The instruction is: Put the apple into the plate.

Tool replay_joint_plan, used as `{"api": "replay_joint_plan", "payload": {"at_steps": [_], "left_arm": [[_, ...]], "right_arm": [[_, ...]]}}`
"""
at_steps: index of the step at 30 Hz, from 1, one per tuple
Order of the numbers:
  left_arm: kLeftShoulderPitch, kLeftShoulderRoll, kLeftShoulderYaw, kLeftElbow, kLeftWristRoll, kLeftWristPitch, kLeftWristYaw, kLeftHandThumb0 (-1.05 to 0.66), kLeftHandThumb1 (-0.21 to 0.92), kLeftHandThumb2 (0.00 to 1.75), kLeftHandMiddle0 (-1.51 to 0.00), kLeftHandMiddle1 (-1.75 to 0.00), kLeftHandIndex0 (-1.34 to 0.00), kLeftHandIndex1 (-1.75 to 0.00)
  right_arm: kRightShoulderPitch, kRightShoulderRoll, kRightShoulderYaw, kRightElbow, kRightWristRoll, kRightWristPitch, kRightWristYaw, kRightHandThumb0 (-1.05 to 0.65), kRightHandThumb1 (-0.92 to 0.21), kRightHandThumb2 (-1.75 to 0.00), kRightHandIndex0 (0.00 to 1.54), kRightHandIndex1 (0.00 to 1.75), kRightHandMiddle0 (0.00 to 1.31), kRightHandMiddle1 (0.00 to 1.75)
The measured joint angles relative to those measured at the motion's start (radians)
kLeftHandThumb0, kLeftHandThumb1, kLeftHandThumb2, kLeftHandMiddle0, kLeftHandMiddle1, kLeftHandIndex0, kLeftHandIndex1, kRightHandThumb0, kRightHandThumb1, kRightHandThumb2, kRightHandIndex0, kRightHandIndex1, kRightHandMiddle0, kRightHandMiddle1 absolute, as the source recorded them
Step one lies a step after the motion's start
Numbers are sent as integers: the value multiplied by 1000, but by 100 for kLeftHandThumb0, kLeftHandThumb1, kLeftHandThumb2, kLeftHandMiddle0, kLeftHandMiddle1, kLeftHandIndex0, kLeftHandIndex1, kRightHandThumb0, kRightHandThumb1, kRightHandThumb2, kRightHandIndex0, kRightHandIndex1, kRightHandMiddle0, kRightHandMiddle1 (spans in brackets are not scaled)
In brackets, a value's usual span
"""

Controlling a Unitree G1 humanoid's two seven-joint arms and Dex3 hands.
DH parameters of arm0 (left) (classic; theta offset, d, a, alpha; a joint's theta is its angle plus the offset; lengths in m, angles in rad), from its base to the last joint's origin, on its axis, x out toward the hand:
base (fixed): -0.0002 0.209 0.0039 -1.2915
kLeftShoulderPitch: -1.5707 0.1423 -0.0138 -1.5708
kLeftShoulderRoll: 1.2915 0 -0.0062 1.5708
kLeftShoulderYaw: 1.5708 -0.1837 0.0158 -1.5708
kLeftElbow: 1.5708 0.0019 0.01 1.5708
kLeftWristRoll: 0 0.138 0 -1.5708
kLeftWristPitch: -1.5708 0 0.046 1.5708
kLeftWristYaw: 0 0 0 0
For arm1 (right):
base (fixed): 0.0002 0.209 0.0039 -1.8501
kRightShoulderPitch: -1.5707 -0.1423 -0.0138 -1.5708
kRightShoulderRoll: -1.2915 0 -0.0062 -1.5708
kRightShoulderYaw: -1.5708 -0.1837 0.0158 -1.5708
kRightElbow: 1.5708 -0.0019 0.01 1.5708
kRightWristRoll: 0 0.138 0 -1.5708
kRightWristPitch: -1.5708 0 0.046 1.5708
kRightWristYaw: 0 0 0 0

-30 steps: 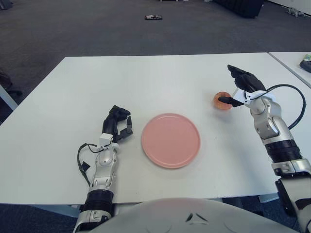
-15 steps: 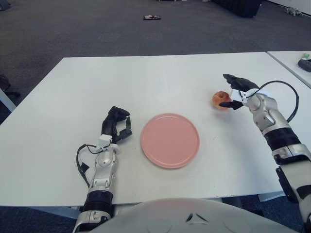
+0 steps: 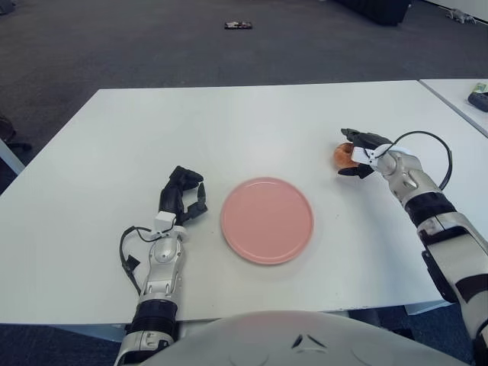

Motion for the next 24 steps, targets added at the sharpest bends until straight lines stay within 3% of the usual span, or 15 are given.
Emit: {"api": "replay_joint_plan", "payload": {"at_steps": [7,16,24], "left_arm": [[7,-1,-4,-9,0,-2,-4,-43,48,113,-90,-175,-48,-175],[12,0,-6,-15,0,0,-8,-43,48,112,-88,-175,-48,-175],[14,-1,-8,-17,1,-1,-8,-43,48,112,-88,-175,-48,-175]], "right_arm": [[-84,49,43,189,-9,-45,-85,-105,-67,-68,0,0,0,0],[-156,107,89,315,-13,-59,-115,-105,-68,-68,0,0,0,0],[-181,116,112,356,-13,-68,-88,-98,-57,-79,1,1,0,0]]}}
